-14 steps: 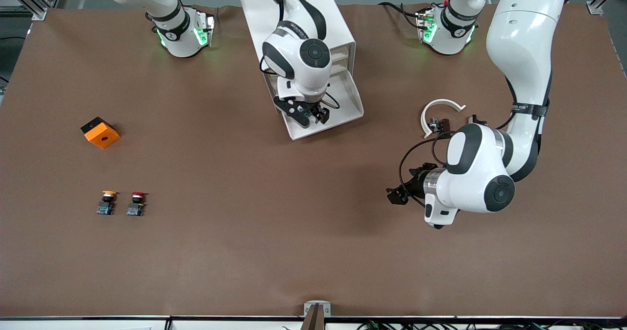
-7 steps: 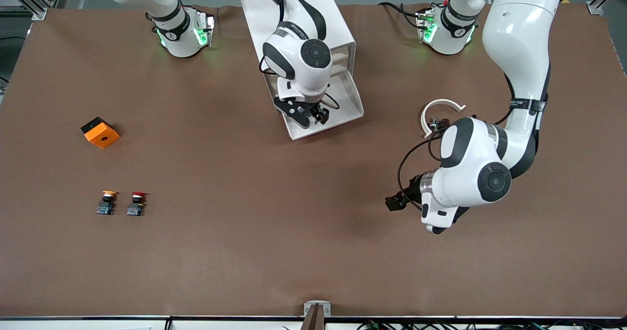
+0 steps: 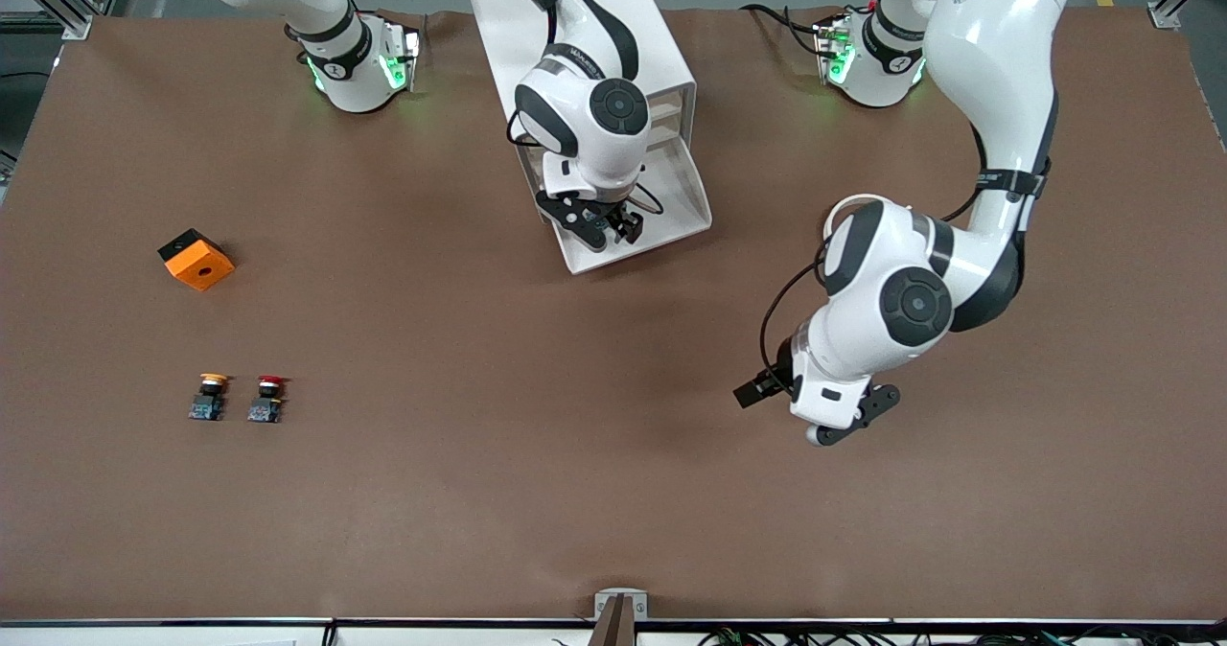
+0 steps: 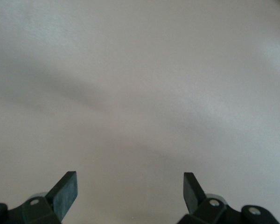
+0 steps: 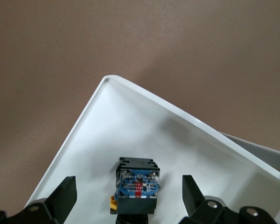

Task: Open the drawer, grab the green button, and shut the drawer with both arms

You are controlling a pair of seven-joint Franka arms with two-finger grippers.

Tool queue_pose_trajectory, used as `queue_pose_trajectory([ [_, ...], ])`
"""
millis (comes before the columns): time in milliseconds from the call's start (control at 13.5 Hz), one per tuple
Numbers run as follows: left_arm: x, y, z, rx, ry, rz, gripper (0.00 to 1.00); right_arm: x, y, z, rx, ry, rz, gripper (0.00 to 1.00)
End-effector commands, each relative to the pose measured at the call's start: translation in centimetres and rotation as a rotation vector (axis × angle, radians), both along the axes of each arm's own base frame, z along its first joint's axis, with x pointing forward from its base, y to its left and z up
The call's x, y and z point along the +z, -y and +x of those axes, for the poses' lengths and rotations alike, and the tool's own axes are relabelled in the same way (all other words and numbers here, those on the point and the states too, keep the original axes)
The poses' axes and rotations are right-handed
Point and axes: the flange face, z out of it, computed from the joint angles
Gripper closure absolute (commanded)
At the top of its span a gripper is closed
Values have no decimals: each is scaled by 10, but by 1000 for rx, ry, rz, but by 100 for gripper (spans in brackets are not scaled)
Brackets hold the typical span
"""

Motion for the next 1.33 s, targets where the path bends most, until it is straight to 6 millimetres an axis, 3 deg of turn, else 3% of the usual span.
queue_pose_trajectory([
  [0, 3, 14, -18, -38, 22, 26, 0, -5, 1, -9, 3, 5, -23, 0],
  [148, 1, 23, -24, -61, 21, 33, 0, -5, 1, -9, 3, 5, -23, 0],
  [295, -2, 37, -33, -82, 14, 36, 0, -6, 1, -9, 3, 5, -23, 13],
  [369, -4, 40, -37, -90, 7, 42, 0, -8, 1, -9, 3, 3, -26, 32],
  [443, -7, 38, -37, -88, 2, 46, 0, -10, 1, -9, 3, 2, -28, 62],
  [591, -11, 34, -37, -98, 5, 68, 0, -12, 1, -10, -9, 1, -33, 100],
  [886, -8, 32, -39, -103, 6, 80, 0, -6, 2, -2, -15, 9, -21, 100],
  [1034, -8, 30, -38, -101, 2, 82, 0, 16, 7, 19, -39, 24, 10, 100],
  [1255, -10, 30, -41, -106, -24, 94, 0, 75, 28, 64, -20, -22, 13, 100],
])
